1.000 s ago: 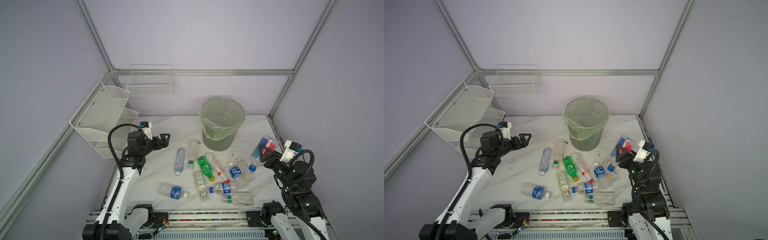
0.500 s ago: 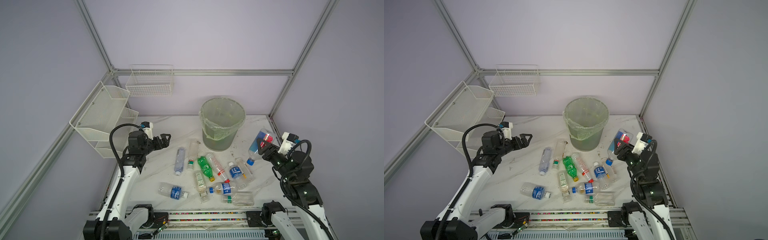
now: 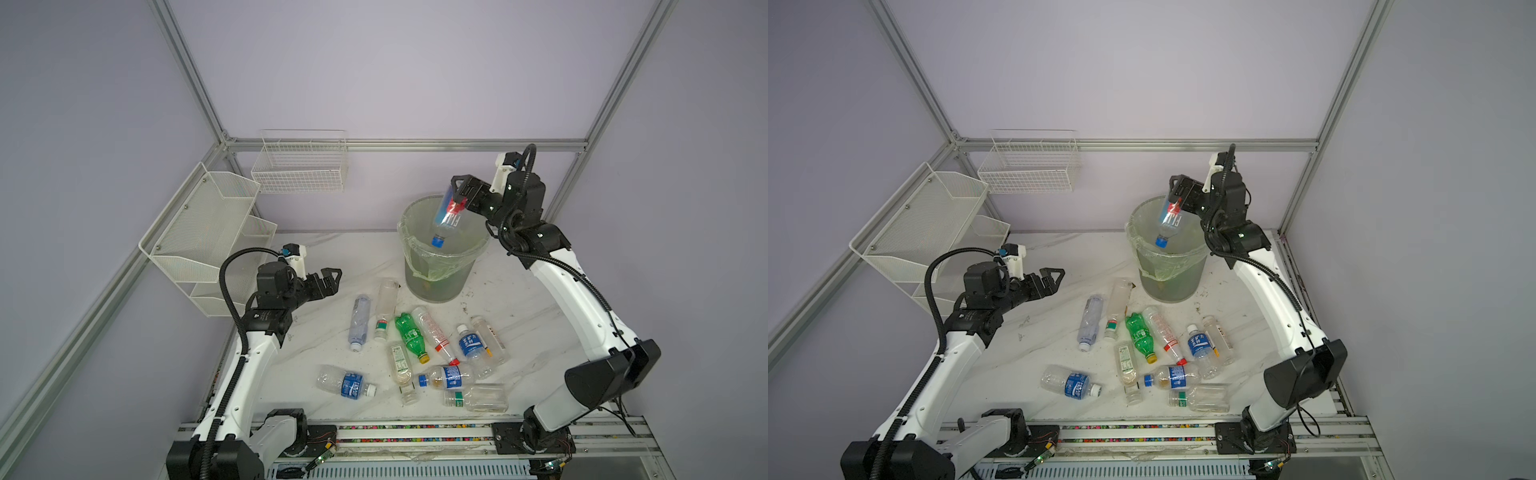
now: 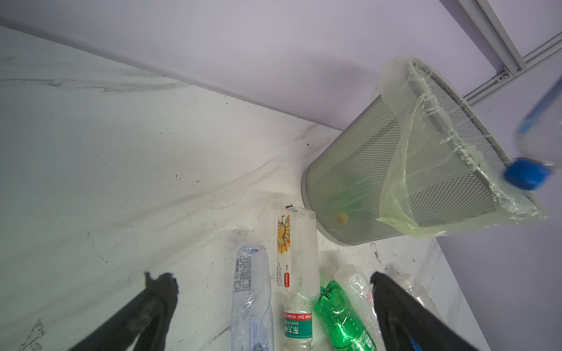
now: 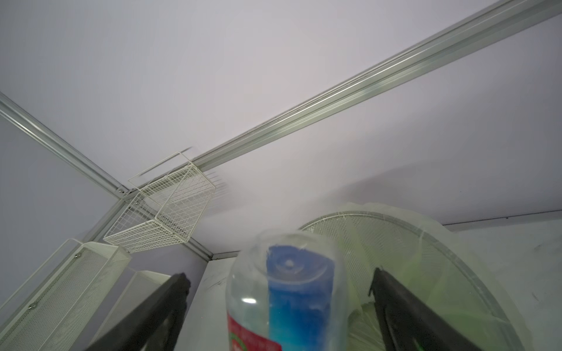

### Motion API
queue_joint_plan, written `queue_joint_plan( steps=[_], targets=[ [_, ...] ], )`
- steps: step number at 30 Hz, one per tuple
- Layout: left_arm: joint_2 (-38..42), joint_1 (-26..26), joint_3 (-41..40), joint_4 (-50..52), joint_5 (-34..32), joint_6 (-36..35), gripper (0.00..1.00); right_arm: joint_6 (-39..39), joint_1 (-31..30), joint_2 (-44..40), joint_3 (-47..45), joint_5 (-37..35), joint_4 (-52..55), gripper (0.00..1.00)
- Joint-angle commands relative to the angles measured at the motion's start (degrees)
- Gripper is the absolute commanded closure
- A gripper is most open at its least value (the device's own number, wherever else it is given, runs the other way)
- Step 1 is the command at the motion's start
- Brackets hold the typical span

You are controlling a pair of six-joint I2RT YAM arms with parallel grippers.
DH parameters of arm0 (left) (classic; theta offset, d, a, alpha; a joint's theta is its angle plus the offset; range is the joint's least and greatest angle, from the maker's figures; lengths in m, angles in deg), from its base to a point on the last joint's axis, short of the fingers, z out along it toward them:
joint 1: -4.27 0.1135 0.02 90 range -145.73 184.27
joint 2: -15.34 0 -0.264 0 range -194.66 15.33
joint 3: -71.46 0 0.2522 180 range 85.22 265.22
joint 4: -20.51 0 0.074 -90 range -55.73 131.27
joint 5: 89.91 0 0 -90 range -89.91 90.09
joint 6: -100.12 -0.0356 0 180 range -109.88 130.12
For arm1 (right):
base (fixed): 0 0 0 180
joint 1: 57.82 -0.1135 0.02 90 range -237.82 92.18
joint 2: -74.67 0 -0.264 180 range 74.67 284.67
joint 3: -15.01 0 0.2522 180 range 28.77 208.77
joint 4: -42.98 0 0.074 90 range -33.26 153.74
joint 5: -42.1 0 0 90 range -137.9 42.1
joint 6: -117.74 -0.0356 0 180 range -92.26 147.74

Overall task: Throw the plastic bottles in the bin
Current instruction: Throw the plastic bottle into the trash bin.

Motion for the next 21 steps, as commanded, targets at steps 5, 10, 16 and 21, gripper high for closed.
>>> queue_joint_plan(
  steps=[5,10,16,21],
  targets=[
    [1.12,0.29,-1.62,-1.15,-0.37,-0.79,0.00,0.80,0.21,-15.29,-9.84,-8.12,0.63,0.03],
    [1.03,0.28,-1.59,-1.10,-0.01,-0.51,0.00,-1.26,0.27,-25.31,-21.39,-8.44,1.05,0.03],
    [1.20,0.29,-1.71,-1.15,-0.59,-0.33,0.00,-4.79,0.27,-35.41,-33.89,-6.64,2.89,0.03],
    [1.83,0.29,-1.19,0.77,-7.26,0.94,0.00,-7.62,0.32,-40.92,-40.43,-6.97,7.45,0.03]
  ],
)
